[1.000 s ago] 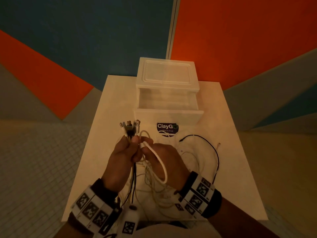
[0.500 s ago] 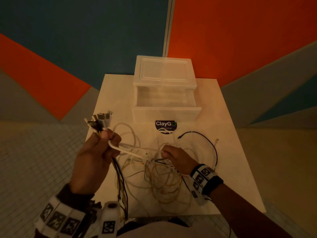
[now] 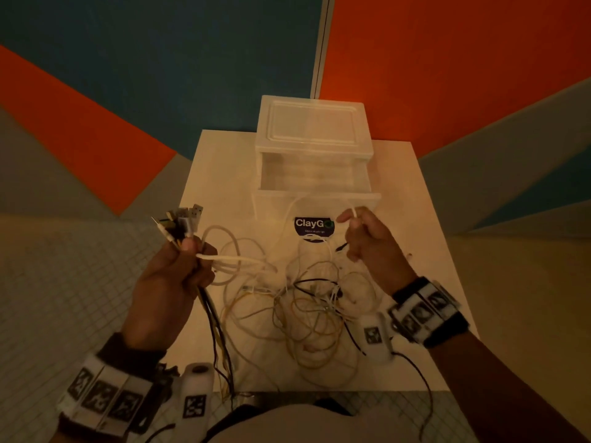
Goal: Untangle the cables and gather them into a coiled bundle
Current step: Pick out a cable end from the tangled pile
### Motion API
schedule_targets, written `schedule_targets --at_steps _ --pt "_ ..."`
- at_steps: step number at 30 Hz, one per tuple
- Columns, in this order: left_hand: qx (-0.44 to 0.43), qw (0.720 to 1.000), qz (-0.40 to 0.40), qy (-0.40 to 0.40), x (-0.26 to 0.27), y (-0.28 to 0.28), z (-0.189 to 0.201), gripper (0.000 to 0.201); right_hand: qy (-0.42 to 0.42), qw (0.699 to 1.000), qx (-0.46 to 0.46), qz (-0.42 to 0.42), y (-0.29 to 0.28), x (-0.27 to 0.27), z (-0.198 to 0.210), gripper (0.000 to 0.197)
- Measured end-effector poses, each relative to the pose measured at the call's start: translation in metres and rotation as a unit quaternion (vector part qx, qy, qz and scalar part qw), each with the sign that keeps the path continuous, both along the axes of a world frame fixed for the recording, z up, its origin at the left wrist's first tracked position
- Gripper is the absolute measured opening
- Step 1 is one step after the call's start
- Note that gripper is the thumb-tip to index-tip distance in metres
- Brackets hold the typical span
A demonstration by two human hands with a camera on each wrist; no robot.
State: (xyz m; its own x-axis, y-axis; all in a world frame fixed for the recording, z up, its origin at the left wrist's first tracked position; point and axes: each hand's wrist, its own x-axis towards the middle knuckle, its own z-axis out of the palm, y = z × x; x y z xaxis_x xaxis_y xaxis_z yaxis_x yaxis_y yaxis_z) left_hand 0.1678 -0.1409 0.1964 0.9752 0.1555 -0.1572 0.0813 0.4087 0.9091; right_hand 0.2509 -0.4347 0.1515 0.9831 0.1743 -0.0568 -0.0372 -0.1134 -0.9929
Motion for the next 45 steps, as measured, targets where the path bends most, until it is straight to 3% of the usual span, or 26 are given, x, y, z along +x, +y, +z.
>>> schedule_targets --at_steps 4,7,9,12,14,16,18,19,20,22,23,24,25,27,30,32,34,36,38,41,42,43,45 --pt "0.019 1.0 -0.006 0.011 -0.004 0.009 -0.006 0.031 0.112 0.987 -0.025 0.117 -0.043 -0.067 -0.003 0.052" --pt "0.039 0.999 -0.027 0.007 -0.004 0.011 -0.002 0.037 0.231 0.948 -0.136 0.171 -0.075 -0.114 -0.027 0.07" --pt "0.062 0.997 -0.045 -0.006 -0.005 0.01 0.001 0.038 0.304 0.899 -0.235 0.21 -0.096 -0.138 -0.051 0.085" --pt "0.083 0.994 -0.062 -0.024 -0.008 0.009 0.003 0.026 0.352 0.806 -0.376 0.293 -0.12 -0.173 -0.08 0.047" --pt "0.08 0.995 -0.058 -0.021 -0.009 0.011 0.001 0.022 0.383 0.715 -0.491 0.318 -0.153 -0.197 -0.122 0.044" --pt "0.073 0.996 -0.055 -0.017 -0.011 0.012 -0.001 0.022 0.382 0.652 -0.568 0.325 -0.19 -0.219 -0.164 0.037" --pt "0.051 0.996 -0.066 -0.015 -0.014 0.013 -0.002 0.022 0.356 0.631 -0.599 0.342 -0.208 -0.236 -0.182 0.066" --pt "0.036 0.996 -0.076 -0.015 -0.017 0.014 -0.001 0.022 0.382 0.638 -0.591 0.314 -0.202 -0.251 -0.184 0.065" --pt "0.02 0.996 -0.088 -0.017 -0.019 0.013 0.0 0.021 0.392 0.624 -0.609 0.294 -0.189 -0.249 -0.178 0.061" --pt "-0.005 0.994 -0.109 -0.023 -0.023 0.011 0.002 0.02 0.364 0.672 -0.613 0.202 -0.163 -0.226 -0.162 0.062" --pt "-0.011 0.993 -0.117 -0.026 -0.025 0.01 0.004 0.019 0.336 0.681 -0.623 0.187 -0.151 -0.212 -0.16 0.069" --pt "-0.014 0.992 -0.122 -0.028 -0.026 0.008 0.004 0.02 0.306 0.713 -0.613 0.148 -0.136 -0.199 -0.15 0.073" --pt "-0.016 0.991 -0.127 -0.029 -0.027 0.005 0.005 0.02 0.266 0.741 -0.606 0.115 -0.12 -0.188 -0.143 0.064" --pt "-0.019 0.99 -0.135 -0.031 -0.029 0.001 0.007 0.021 0.155 0.812 -0.56 0.057 -0.086 -0.172 -0.123 0.011" --pt "-0.034 0.988 -0.145 -0.032 -0.032 -0.005 0.009 0.02 0.04 0.92 -0.389 0.015 -0.027 -0.146 -0.091 0.02" --pt "-0.045 0.986 -0.155 -0.034 -0.034 -0.008 0.01 0.018 -0.004 0.96 -0.276 0.038 0.007 -0.129 -0.073 0.041" --pt "-0.052 0.984 -0.168 -0.034 -0.035 -0.011 0.011 0.017 0.004 0.972 -0.213 0.104 0.034 -0.109 -0.058 0.064" --pt "-0.051 0.983 -0.173 -0.031 -0.036 -0.012 0.011 0.017 0.012 0.948 -0.227 0.223 0.052 -0.093 -0.049 0.056" --pt "-0.049 0.984 -0.171 -0.03 -0.036 -0.012 0.013 0.018 -0.005 0.89 -0.283 0.358 0.058 -0.085 -0.045 0.022" --pt "-0.051 0.984 -0.165 -0.034 -0.036 -0.008 0.016 0.019 0.065 0.809 -0.327 0.483 0.053 -0.099 -0.052 0.019" --pt "-0.058 0.984 -0.163 -0.032 -0.036 -0.007 0.016 0.019 0.073 0.806 -0.336 0.481 0.052 -0.105 -0.057 0.018" --pt "-0.067 0.984 -0.162 -0.028 -0.037 -0.007 0.016 0.019 0.064 0.822 -0.341 0.452 0.053 -0.109 -0.059 0.02" --pt "-0.083 0.983 -0.164 -0.015 -0.04 -0.009 0.014 0.018 0.048 0.884 -0.298 0.356 0.062 -0.11 -0.05 0.049"
